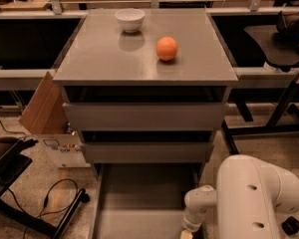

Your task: Open bottom drawer

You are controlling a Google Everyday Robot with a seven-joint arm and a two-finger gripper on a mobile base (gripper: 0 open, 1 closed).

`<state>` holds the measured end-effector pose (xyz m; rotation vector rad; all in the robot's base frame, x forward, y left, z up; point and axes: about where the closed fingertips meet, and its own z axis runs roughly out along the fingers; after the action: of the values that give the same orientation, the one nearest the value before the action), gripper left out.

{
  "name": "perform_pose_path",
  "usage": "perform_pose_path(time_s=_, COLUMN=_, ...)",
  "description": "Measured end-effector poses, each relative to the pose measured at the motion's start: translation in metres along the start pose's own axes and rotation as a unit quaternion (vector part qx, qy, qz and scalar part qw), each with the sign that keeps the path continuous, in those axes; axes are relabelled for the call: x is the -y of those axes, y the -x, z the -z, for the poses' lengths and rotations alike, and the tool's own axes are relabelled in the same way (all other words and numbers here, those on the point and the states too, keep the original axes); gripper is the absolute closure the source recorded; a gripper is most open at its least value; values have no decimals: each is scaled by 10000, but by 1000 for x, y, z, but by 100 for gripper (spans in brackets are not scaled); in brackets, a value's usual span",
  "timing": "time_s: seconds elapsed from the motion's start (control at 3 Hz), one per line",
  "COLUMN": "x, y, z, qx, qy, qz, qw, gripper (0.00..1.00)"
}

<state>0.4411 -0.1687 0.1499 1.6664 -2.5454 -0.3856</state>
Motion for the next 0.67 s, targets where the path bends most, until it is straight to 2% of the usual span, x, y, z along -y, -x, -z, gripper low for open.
perform_pose_path(time_s=0.33, x=-2, y=0, z=-1, qx=-6, qy=19, qz=13, qw=10000, gripper=18)
perform_pose_path(time_s=0.67, x=-4, y=7, z=25, qx=-23, qy=-100, qz=181, qw=9998, gripper=41)
